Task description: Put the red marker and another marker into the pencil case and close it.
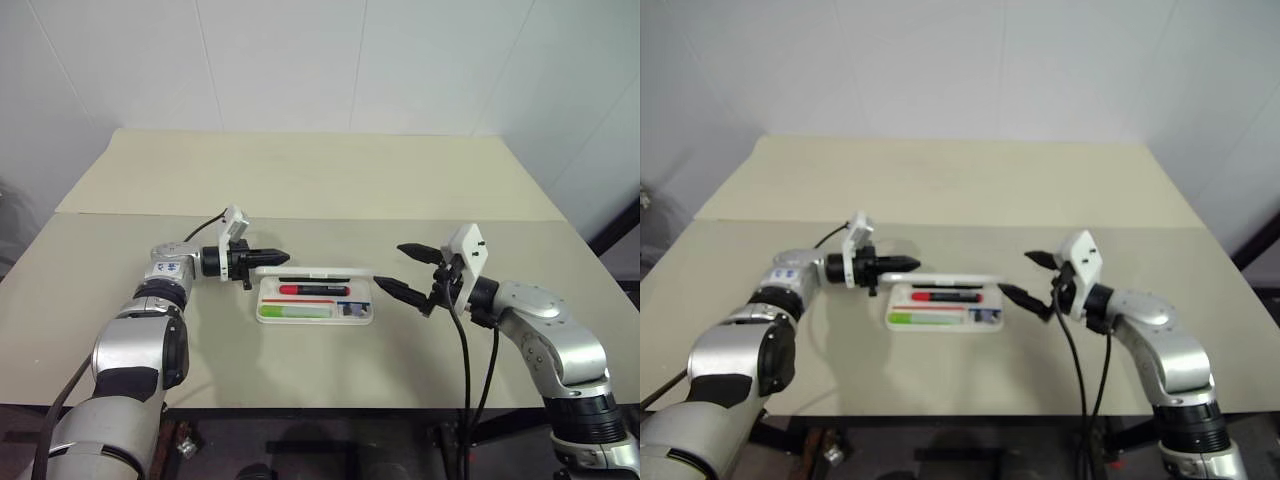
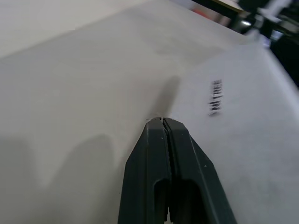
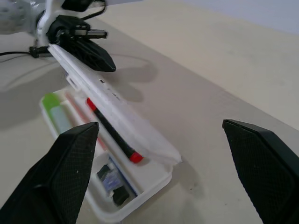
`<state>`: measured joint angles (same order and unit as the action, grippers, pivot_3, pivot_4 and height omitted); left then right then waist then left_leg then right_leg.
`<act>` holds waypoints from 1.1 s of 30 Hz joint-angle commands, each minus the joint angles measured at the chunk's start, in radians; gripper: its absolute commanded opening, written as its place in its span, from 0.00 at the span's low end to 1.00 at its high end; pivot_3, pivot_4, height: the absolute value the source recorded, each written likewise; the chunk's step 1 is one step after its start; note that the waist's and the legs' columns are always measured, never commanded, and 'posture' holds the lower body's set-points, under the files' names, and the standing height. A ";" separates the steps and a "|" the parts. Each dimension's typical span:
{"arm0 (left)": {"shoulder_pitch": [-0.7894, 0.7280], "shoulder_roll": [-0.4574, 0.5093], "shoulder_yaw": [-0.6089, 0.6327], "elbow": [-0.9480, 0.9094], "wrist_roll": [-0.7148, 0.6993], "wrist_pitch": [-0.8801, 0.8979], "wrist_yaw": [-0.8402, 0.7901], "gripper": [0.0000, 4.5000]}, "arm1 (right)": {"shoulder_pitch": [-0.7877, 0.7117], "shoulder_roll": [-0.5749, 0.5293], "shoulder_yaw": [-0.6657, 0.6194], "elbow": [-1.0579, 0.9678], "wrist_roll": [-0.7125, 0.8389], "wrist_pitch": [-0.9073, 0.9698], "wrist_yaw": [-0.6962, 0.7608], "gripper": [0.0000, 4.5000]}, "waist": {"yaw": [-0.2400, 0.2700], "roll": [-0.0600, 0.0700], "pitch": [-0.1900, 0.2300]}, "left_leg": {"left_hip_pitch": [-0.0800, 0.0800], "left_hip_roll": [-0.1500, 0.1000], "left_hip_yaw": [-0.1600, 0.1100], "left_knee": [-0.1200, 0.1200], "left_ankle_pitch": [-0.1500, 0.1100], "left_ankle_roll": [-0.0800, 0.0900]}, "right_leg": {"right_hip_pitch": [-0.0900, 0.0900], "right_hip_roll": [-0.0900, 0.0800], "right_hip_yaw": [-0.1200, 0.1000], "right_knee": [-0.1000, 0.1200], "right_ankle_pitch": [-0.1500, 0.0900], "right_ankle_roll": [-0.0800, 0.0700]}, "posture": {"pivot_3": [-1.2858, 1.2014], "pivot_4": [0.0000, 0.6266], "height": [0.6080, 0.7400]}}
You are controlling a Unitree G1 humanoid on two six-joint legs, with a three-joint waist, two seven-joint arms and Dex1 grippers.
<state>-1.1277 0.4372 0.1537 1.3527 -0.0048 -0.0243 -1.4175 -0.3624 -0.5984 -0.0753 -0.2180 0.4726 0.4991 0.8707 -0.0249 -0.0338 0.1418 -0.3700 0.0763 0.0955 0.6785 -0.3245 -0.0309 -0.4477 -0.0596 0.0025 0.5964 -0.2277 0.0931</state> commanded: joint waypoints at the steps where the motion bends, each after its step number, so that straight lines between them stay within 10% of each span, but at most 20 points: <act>1: -0.029 -0.003 -0.020 -0.024 0.007 -0.025 -0.089 0.00 | -0.016 -0.048 -0.069 0.012 0.096 -0.017 0.122 1.00 | 0.000 0.000 0.000 | 0.000 0.000 0.000 0.000 0.000 0.000 | 0.000 0.000 0.000 0.000 0.000 0.000 | 0.52 0.24 1.00; 33: -0.011 -0.010 -0.384 -0.027 0.222 -0.357 -0.169 0.00 | -0.190 -0.089 -0.029 0.255 0.125 -0.125 0.471 1.00 | 0.001 0.005 0.010 | 0.003 0.000 0.000 0.002 -0.001 0.001 | 0.003 0.000 0.001 -0.003 0.001 0.001 | 0.52 0.24 1.00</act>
<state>-1.1746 0.4307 -0.1735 1.2962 0.1409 -0.3833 -1.5022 -0.5337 -0.6885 -0.0988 0.0459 0.5979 0.3931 1.3343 -0.0243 -0.0291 0.1516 -0.3668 0.0762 0.0959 0.6808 -0.3253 -0.0302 -0.4444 -0.0599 0.0035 0.5935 -0.2271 0.0942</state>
